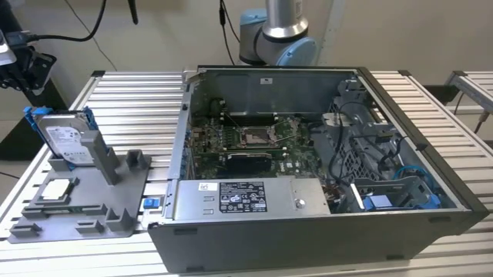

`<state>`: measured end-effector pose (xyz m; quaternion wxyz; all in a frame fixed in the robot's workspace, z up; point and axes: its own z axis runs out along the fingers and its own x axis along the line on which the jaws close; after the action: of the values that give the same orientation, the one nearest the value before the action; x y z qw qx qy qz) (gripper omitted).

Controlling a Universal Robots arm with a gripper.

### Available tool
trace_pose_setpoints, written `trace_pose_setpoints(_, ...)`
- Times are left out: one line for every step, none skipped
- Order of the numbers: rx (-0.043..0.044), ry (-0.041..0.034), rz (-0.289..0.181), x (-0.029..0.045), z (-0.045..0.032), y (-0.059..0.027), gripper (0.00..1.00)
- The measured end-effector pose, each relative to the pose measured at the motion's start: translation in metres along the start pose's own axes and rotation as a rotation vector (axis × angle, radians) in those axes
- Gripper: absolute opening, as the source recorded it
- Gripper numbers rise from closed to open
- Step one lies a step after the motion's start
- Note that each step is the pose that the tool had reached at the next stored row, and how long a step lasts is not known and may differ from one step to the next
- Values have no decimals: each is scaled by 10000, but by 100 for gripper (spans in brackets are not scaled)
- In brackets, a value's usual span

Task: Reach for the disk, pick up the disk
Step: 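Reach for the disk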

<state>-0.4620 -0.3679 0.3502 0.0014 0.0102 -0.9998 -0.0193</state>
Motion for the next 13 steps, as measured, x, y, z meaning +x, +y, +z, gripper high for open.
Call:
trace_pose_setpoints(-1,0,0,1,0,0,0)
trace_pose_setpoints(-3,-1,1,1,0,0,0)
trace_pose_setpoints(-3,0,1,1,0,0,0)
trace_pose_setpoints(-5,-1,1,1,0,0,0)
trace_pose_setpoints(-5,-1,1,1,0,0,0)
trace_pose_setpoints(-5,-1,-1,1,0,0,0)
trace_pose_setpoints(-5,-1,-6,1,0,0,0)
trace_pose_setpoints(-5,-1,-18,1,0,0,0)
trace_pose_setpoints(-5,0,-24,1,0,0,0)
trace_pose_setpoints(-5,0,-32,1,0,0,0)
trace_pose_setpoints(-5,1,-59,1,0,0,0)
trace_pose_setpoints(-5,5,-119,1,0,0,0)
trace_pose_setpoints(-4,9,-215,2,0,0,0)
